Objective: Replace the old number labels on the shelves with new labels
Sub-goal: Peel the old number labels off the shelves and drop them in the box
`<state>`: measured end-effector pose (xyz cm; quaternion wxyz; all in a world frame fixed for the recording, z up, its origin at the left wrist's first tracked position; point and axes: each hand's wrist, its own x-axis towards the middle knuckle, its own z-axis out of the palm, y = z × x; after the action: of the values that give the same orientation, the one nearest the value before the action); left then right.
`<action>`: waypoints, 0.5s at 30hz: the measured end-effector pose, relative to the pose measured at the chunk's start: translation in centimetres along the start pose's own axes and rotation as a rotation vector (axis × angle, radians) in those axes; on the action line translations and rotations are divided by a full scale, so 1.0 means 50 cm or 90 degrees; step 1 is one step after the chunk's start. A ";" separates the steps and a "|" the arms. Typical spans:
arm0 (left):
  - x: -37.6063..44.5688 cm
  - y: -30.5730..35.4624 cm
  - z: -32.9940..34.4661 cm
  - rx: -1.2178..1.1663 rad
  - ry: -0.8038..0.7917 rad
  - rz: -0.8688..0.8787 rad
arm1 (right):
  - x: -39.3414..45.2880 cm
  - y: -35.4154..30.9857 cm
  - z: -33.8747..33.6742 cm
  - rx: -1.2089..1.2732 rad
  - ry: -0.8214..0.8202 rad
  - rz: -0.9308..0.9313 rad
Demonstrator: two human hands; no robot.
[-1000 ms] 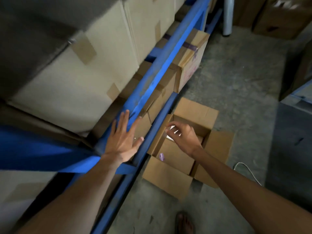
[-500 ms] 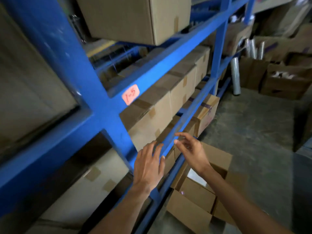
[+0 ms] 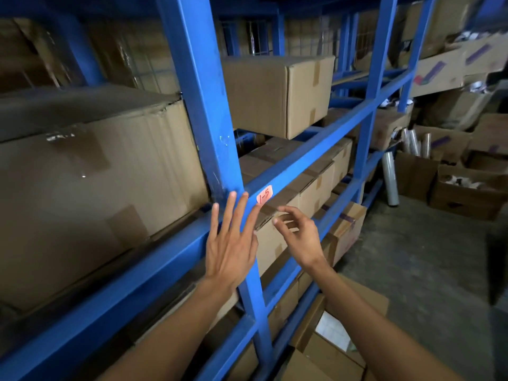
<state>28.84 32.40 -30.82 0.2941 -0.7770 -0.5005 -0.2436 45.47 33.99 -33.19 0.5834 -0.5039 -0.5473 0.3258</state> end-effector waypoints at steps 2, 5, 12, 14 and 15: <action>0.036 -0.014 0.004 0.048 -0.009 0.022 | 0.033 -0.015 0.013 -0.013 0.011 -0.014; 0.070 -0.037 0.027 0.155 -0.039 0.031 | 0.084 -0.019 0.036 -0.030 0.034 -0.013; 0.075 -0.048 0.074 0.305 -0.042 0.086 | 0.124 0.010 0.082 -0.098 0.121 -0.041; 0.074 -0.049 0.076 0.305 -0.034 0.109 | 0.124 0.020 0.088 -0.081 0.170 -0.055; 0.074 -0.050 0.076 0.309 -0.029 0.117 | 0.124 0.024 0.089 -0.071 0.184 -0.052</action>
<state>28.27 38.22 -30.51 0.4811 -0.7312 -0.4783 -0.0712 42.56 41.15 -32.87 0.6401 -0.5544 -0.4949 0.1951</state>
